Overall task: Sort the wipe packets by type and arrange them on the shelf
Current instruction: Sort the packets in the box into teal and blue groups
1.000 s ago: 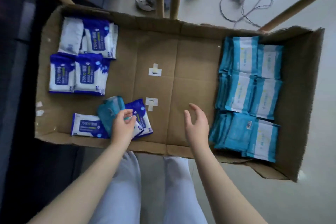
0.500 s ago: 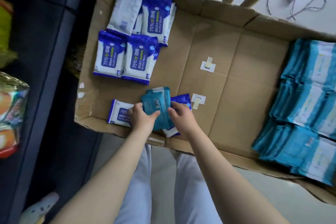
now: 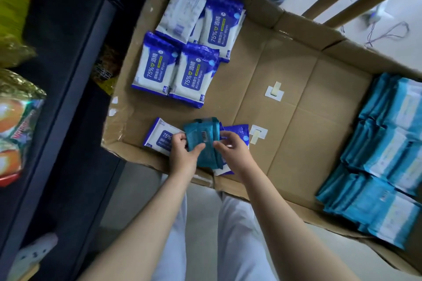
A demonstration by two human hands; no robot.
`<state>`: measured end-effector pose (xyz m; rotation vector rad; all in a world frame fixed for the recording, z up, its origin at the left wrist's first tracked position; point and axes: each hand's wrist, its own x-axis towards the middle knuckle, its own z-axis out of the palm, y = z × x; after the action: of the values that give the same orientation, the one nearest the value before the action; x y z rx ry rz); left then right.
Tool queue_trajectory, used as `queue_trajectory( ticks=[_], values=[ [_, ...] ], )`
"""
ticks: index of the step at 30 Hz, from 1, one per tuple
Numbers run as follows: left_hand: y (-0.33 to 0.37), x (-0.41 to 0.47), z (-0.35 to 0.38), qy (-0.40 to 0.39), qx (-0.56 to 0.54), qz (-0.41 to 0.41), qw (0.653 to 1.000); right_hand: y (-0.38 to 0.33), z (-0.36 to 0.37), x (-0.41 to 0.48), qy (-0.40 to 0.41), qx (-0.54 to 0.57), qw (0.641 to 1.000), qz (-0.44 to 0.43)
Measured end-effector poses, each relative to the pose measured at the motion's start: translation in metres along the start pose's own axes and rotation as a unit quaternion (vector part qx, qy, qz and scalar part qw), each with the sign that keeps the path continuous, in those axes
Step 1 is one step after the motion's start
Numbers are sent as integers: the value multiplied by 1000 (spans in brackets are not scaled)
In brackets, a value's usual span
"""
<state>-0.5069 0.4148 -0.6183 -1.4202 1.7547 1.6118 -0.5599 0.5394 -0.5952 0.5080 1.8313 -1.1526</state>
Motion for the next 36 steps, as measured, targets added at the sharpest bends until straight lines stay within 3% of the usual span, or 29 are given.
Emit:
queue_trajectory(
  ticks=[2, 7, 10, 14, 23, 31, 36],
  values=[
    [7, -3, -1, -24, 9, -10, 1000, -3, 1, -1, 1, 21, 1000, 14],
    [24, -6, -4, -62, -35, -27, 997, -2, -7, -13, 26, 198, 979, 46],
    [34, -16, 7, -65, -127, -54, 988, 9, -30, -20, 108, 296, 948, 51],
    [37, -36, 42, -124, -156, -72, 977, 31, -81, -35, 227, 333, 913, 55],
    [43, -115, 178, -260, -22, -53, 964, 102, -249, -85, 417, 291, 860, 48],
    [23, -167, 294, -329, 132, 26, 935, 183, -338, -127, 436, 144, 878, 139],
    [10, -181, 328, -294, 220, 105, 924, 204, -334, -132, 465, 100, 867, 150]
  ],
)
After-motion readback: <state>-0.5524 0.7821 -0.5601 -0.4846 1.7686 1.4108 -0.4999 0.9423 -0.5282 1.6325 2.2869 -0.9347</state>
